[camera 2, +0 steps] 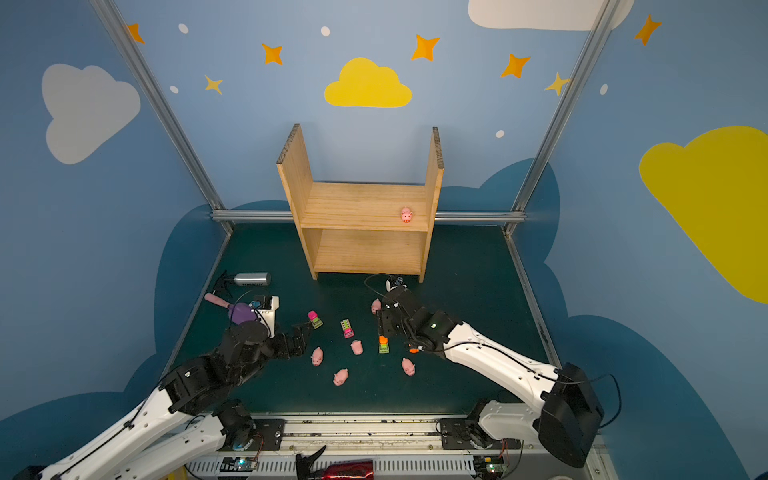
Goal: Place and organize the plastic toys onto the shelf
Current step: 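Withdraw the right gripper from the shelf down toward the toys, then grasp another pink pig near the shelf with the right gripper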
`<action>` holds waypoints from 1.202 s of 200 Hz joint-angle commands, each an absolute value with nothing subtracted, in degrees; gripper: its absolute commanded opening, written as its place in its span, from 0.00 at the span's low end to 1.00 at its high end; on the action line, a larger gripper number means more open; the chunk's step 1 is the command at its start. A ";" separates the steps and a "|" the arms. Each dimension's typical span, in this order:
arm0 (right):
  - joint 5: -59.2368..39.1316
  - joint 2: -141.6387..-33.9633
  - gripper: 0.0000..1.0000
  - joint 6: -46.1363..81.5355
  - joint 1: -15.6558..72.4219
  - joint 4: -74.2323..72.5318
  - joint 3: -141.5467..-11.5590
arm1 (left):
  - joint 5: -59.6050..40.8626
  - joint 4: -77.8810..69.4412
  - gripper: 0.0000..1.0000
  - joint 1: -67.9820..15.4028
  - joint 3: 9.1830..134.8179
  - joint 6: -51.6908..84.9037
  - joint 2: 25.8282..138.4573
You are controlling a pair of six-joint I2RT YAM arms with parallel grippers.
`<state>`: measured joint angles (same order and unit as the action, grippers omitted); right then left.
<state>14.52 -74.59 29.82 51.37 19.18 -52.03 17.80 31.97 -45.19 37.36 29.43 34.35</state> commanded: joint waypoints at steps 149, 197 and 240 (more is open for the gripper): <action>13.44 -110.23 0.71 32.61 43.94 9.56 -67.42 | 26.83 28.57 1.00 -45.19 38.45 25.15 34.56; 12.69 -112.10 0.67 32.61 44.10 9.84 -68.68 | 27.09 28.30 1.00 -44.73 38.47 24.70 35.12; 12.74 -113.30 0.57 33.69 44.38 11.01 -69.88 | 26.99 29.33 1.00 -44.73 38.76 24.96 34.49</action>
